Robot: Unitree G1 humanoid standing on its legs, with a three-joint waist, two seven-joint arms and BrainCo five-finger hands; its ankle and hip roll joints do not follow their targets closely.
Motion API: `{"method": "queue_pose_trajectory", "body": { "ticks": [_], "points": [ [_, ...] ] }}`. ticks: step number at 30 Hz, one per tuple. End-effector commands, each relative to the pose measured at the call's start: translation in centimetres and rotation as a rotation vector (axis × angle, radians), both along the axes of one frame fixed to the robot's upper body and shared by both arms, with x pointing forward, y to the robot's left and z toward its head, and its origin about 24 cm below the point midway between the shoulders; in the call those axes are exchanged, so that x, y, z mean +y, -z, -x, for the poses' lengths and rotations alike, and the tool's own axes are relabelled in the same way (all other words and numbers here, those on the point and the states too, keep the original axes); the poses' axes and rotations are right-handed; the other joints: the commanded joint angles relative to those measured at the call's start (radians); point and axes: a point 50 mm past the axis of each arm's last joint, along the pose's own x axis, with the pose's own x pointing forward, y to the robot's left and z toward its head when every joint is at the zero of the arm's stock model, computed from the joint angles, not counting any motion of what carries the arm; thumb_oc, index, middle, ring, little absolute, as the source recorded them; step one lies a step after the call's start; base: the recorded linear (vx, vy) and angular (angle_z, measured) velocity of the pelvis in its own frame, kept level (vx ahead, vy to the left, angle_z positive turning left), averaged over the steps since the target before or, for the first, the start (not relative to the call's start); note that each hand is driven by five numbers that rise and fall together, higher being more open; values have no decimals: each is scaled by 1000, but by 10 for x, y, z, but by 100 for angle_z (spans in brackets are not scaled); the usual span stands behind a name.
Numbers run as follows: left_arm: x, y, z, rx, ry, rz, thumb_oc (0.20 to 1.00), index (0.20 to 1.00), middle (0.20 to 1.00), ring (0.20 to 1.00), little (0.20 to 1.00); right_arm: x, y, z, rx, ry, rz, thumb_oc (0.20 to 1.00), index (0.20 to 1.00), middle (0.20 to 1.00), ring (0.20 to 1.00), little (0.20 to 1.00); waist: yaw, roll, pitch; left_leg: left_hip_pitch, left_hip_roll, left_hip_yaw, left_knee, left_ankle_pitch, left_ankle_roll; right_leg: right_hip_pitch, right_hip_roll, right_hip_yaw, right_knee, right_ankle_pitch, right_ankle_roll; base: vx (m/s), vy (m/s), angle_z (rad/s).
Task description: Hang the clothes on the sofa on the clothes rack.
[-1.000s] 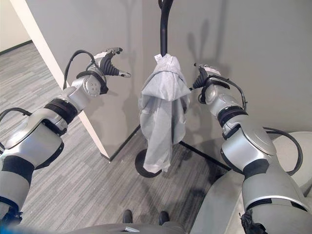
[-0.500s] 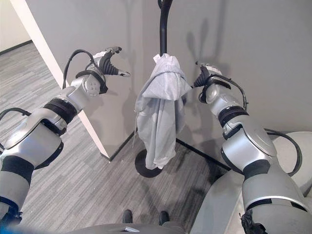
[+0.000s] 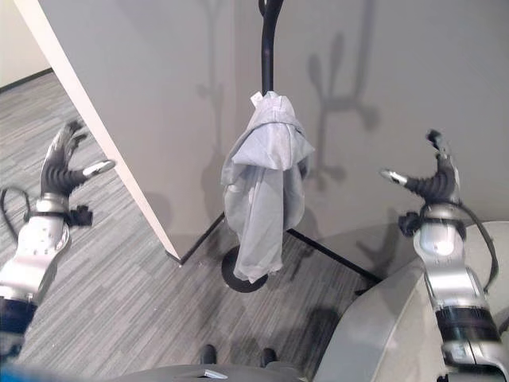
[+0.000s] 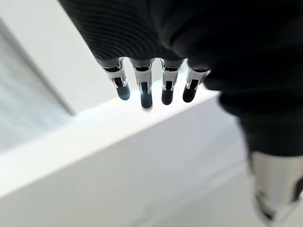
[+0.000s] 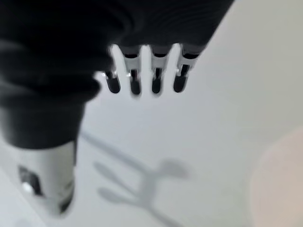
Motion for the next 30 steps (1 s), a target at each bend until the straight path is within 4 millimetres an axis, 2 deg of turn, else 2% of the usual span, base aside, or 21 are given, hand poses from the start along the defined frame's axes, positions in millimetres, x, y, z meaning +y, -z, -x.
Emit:
{"method": "queue_pose_trajectory", "body": {
  "ticks": [1,5,7,8,9,10,11,12,13,14,16,17,18,19,20,23,25,30],
  "points": [
    [2,1,-17,5,7,-9,1000,1000,1000,1000,1000,8,-15,-16,-46,-90,61,1000,1000,1000,1000,1000,33,5,-42,57,51,6,11,-105,-48,3,-43,-50,18,-37,84,0,0,0],
    [4,67,25,241,-44,127,1000,1000,1000,1000,1000,17,36,7,115,-129,-98,1000,1000,1000,1000,1000,34,5,-29,50,50,6,11,-100,-43,-1,-45,-55,18,-35,82,0,7,2],
    [-5,128,63,497,-77,214,1000,1000,1000,1000,1000,33,82,25,293,-178,-202,1000,1000,1000,1000,1000,35,6,-20,39,47,6,11,-96,-40,-9,-47,-57,18,-33,81,0,0,0],
    [-5,129,63,497,-77,213,1000,1000,1000,1000,1000,33,83,25,294,-179,-201,1000,1000,1000,1000,1000,34,6,-22,39,47,5,11,-97,-40,-10,-47,-58,18,-33,81,-35,19,2],
    [-10,147,73,578,-85,229,1000,1000,1000,1000,1000,40,98,29,352,-199,-238,1000,1000,1000,1000,1000,34,7,-19,36,47,5,11,-94,-39,-14,-48,-58,20,-31,81,-32,19,2],
    [-19,164,83,661,-75,240,1000,1000,1000,1000,1000,48,115,34,411,-212,-290,1000,1000,1000,1000,1000,34,7,-15,32,46,6,11,-92,-39,-18,-49,-58,21,-30,82,-61,40,5],
    [-31,190,99,796,-72,252,1000,1000,1000,1000,1000,61,146,42,524,-221,-368,1000,1000,1000,1000,1000,34,9,-11,28,43,7,11,-89,-36,-24,-51,-58,24,-30,82,-48,33,4],
    [-31,190,98,793,-72,252,1000,1000,1000,1000,1000,61,146,41,522,-222,-367,1000,1000,1000,1000,1000,33,9,-10,28,43,7,11,-89,-36,-24,-51,-58,24,-30,82,-41,39,1],
    [-42,211,114,939,-46,209,1000,1000,1000,1000,1000,73,178,55,654,-194,-427,1000,1000,1000,1000,1000,32,11,-6,26,41,6,11,-87,-35,-26,-52,-57,26,-31,82,0,0,0],
    [-42,211,113,938,-46,209,1000,1000,1000,1000,1000,73,178,55,653,-194,-427,1000,1000,1000,1000,1000,32,11,-6,26,41,6,11,-87,-35,-26,-52,-57,26,-31,82,0,0,0],
    [-50,227,126,1060,-50,176,1000,1000,1000,1000,1000,81,205,70,763,-127,-491,1000,1000,1000,1000,1000,30,13,-8,26,40,8,11,-88,-35,-27,-53,-56,27,-33,82,-6,17,5],
    [-51,227,125,1058,-50,176,1000,1000,1000,1000,1000,81,205,70,761,-127,-491,1000,1000,1000,1000,1000,31,13,-6,26,40,8,11,-88,-35,-27,-53,-56,27,-33,82,-12,33,0],
    [-57,241,137,1173,-74,165,1000,1000,1000,1000,1000,90,234,92,887,-16,-600,1000,1000,1000,1000,1000,27,15,-9,28,37,10,11,-90,-33,-28,-54,-52,29,-33,80,0,0,0],
    [-57,241,137,1172,-74,165,1000,1000,1000,1000,1000,90,234,92,886,-16,-600,1000,1000,1000,1000,1000,27,15,-9,28,37,10,11,-90,-33,-28,-54,-52,29,-33,80,-6,35,-2],
    [-59,244,141,1209,-75,160,1000,1000,1000,1000,1000,92,243,101,936,23,-638,1000,1000,1000,1000,1000,26,16,-12,32,36,13,11,-93,-34,-26,-54,-53,29,-33,80,0,0,0],
    [-62,246,141,1230,-66,178,1000,1000,1000,1000,1000,94,265,136,1112,145,-714,1000,1000,1000,1000,1000,28,19,-19,44,36,14,11,-99,-34,-14,-55,-55,27,-36,78,11,5,-1],
    [-64,247,141,1236,-54,178,1000,1000,1000,1000,1000,92,270,151,1173,208,-742,1000,1000,1000,1000,1000,29,21,-24,52,35,12,11,-104,-34,-6,-55,-57,25,-38,78,38,11,0],
    [-66,247,137,1219,-62,236,1000,1000,1000,1000,1000,91,271,153,1157,245,-795,1000,1000,1000,1000,1000,29,27,-33,66,34,10,11,-109,-34,9,-55,-62,23,-43,76,15,5,2]
  ]
}}
